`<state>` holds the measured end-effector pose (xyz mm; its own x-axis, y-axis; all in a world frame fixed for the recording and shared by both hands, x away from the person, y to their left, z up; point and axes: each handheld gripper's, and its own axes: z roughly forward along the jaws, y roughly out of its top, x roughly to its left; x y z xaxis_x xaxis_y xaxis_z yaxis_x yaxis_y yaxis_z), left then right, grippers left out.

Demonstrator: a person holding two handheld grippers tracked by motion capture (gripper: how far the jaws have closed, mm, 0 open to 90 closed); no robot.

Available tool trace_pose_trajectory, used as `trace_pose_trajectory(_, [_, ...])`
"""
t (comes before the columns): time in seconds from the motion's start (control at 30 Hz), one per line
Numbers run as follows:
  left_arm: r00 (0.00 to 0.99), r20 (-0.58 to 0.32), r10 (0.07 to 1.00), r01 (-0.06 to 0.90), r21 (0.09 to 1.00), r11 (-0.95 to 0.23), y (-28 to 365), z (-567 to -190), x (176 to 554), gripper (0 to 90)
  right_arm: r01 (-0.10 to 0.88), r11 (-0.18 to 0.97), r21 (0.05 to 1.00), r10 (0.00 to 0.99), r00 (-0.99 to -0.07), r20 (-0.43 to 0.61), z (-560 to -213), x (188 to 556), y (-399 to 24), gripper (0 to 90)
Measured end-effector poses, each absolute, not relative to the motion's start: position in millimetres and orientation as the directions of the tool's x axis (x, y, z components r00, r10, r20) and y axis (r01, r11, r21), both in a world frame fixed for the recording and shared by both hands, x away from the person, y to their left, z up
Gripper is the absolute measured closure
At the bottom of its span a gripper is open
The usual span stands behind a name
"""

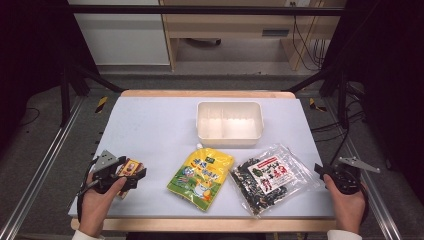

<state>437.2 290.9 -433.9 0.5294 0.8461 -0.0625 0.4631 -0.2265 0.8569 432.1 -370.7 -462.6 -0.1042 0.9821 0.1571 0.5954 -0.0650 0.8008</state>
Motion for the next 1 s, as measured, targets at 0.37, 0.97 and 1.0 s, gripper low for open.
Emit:
trace_pose_trajectory(0.37, [0.537, -0.062, 0.841, 0.462, 0.856, -0.232, 290, -434, 437, 10.5, 0.636, -0.057, 0.77, 0.97, -0.148, 0.194, -470, 425, -363, 52.8])
trace_pose_trajectory(0.97, [0.542, -0.055, 0.839, 0.456, 0.857, -0.239, 288, -434, 436, 15.5, 0.669, -0.012, 0.743, 0.963, -0.193, 0.189, -478, 424, -357, 65.8])
trace_pose_trajectory(1.0, [0.543, -0.054, 0.838, 0.455, 0.858, -0.239, 288, -433, 436, 15.9, 0.669, -0.002, 0.743, 0.965, -0.194, 0.177, -477, 423, -355, 69.9])
